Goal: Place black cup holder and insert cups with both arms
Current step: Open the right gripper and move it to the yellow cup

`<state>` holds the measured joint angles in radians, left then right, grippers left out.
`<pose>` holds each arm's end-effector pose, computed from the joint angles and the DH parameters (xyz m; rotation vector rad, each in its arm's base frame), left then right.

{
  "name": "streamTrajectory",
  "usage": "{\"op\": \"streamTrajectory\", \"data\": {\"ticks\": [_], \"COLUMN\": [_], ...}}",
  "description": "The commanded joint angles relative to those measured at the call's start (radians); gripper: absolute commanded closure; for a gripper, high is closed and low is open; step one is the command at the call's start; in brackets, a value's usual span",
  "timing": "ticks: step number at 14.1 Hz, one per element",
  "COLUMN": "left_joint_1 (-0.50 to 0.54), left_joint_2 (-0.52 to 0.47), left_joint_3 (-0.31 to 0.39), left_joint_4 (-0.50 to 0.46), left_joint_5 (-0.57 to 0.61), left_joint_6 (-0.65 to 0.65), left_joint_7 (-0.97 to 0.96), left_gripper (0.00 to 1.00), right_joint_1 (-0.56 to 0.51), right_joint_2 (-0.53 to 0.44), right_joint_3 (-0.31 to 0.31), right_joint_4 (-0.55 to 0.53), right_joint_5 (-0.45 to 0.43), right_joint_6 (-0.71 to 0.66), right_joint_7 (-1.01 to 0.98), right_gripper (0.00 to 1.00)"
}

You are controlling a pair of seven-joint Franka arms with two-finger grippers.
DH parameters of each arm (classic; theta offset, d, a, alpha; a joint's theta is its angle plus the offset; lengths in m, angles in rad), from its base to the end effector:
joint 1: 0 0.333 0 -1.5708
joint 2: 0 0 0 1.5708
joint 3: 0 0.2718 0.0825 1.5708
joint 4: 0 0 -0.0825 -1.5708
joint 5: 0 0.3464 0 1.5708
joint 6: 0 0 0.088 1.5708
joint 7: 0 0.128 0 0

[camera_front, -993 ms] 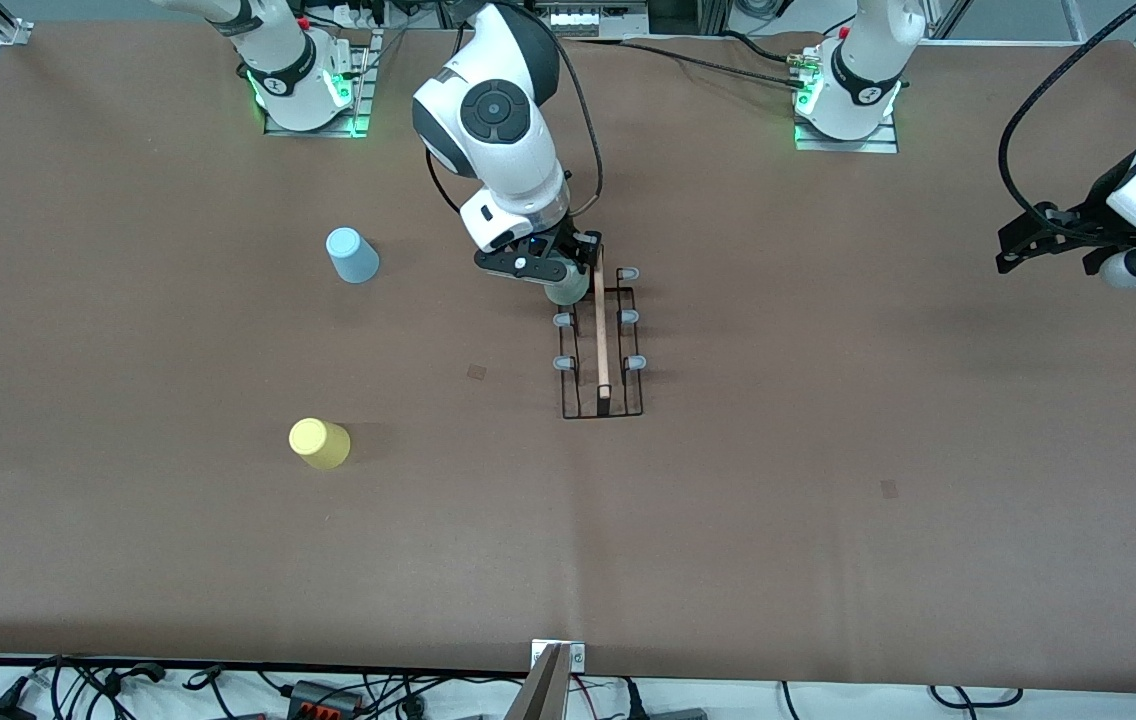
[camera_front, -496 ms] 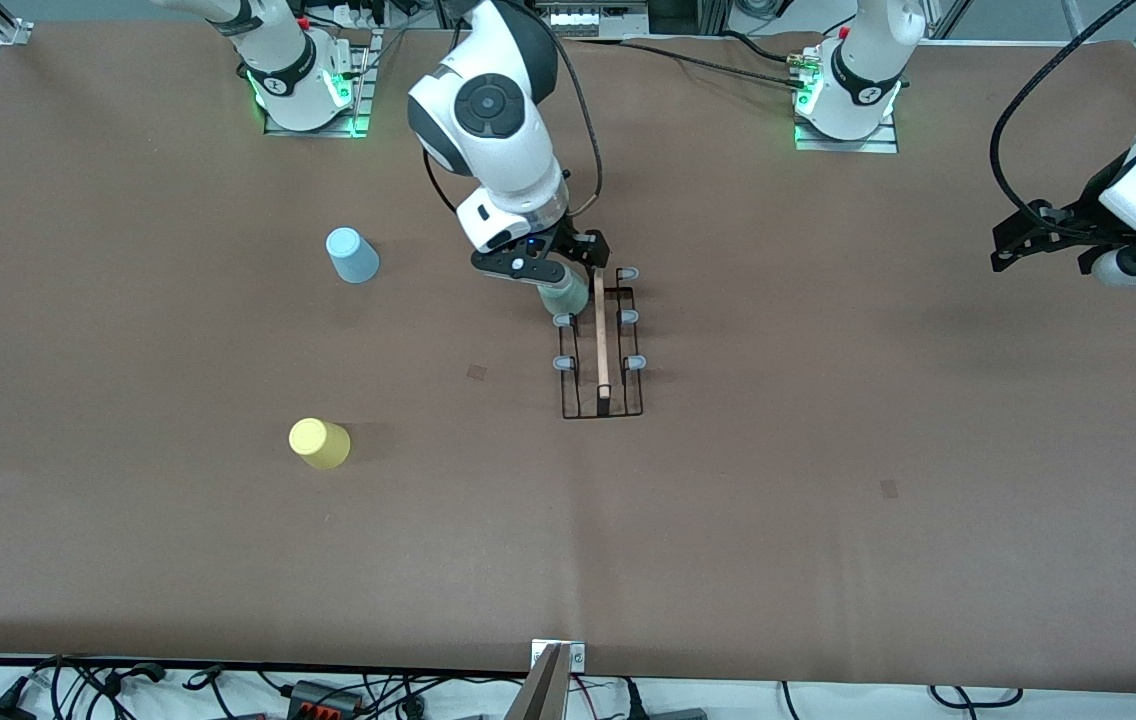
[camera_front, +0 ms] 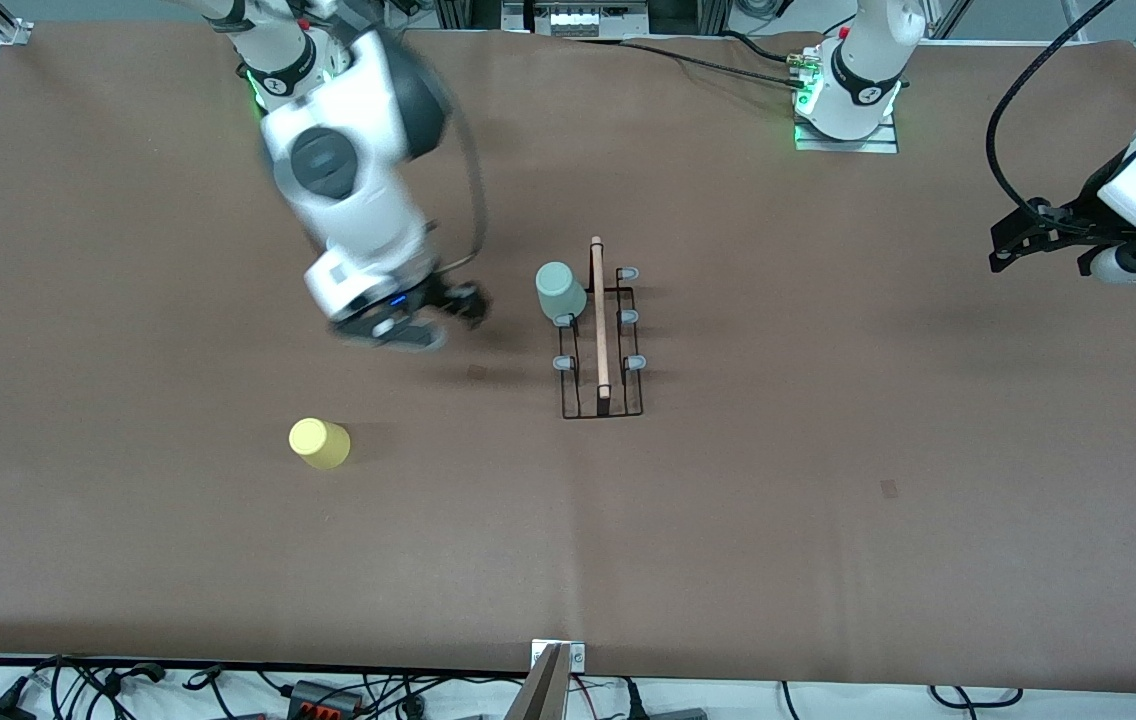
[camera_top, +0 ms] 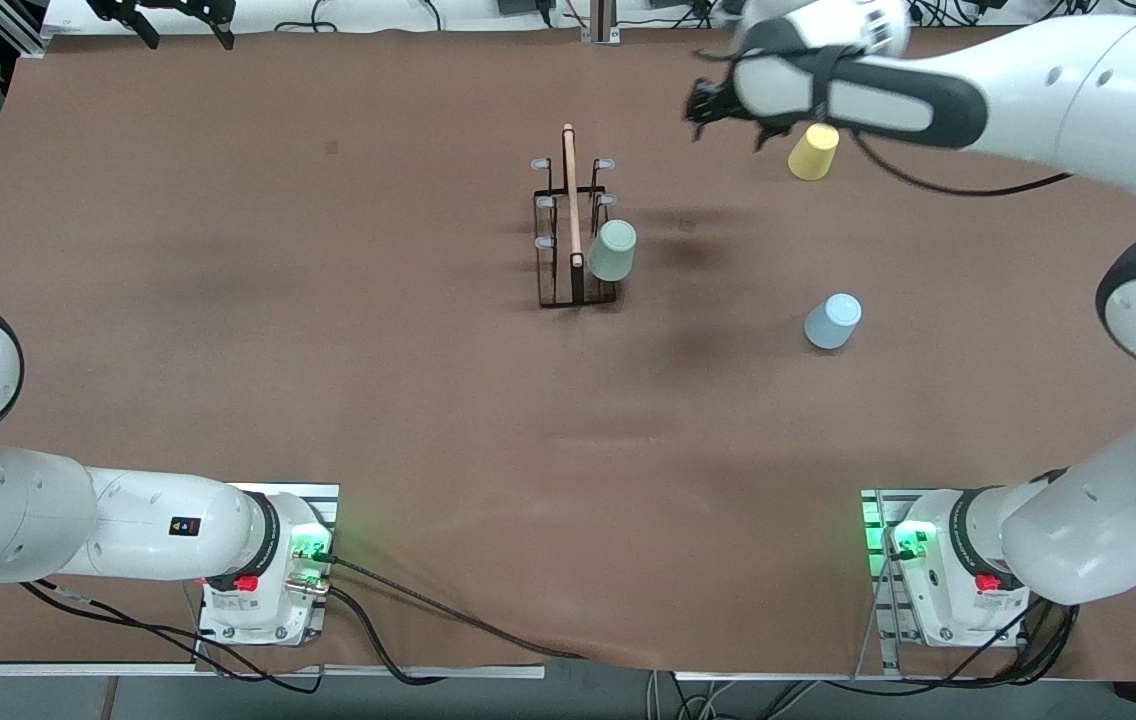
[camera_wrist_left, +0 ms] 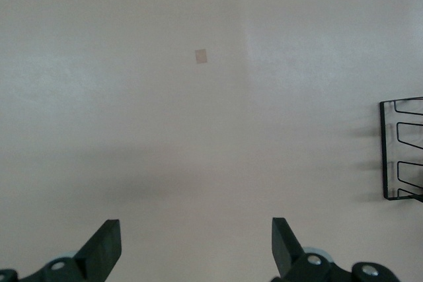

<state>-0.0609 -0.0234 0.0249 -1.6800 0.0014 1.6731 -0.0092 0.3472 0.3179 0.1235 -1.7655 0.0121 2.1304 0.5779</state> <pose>0.5181 -0.0184 0.5326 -3.1408 0.0423 -0.0259 0.5359 0.2689 0.3451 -3.0690 0.1851 -0.0281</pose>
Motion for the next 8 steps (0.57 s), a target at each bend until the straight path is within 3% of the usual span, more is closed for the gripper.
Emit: {"op": "streamTrajectory", "data": {"ticks": [1, 4, 8], "left_joint_1": [-0.005, -0.007, -0.007], "left_joint_2": [0.019, 0.019, 0.019], "left_joint_3": [0.003, 0.003, 0.003], "left_joint_4": [0.032, 0.032, 0.032], "left_joint_5": [0.017, 0.017, 0.017], "left_joint_6": [-0.012, -0.013, -0.015], "left_joint_7": [0.0, 0.0, 0.0], "left_gripper": [0.0, 0.0, 0.0], "right_joint_1": [-0.103, -0.132, -0.163], "right_joint_2": [0.027, 0.101, 0.207], "right_joint_3": [-0.04, -0.136, -0.136], "right_joint_4": [-0.017, -0.015, -0.006], "right_joint_5": [-0.011, -0.009, -0.007], "right_joint_6": [0.008, 0.106, 0.261], "right_joint_7": [-0.201, -0.383, -0.437], "right_gripper": [0.0, 0.0, 0.0]}}
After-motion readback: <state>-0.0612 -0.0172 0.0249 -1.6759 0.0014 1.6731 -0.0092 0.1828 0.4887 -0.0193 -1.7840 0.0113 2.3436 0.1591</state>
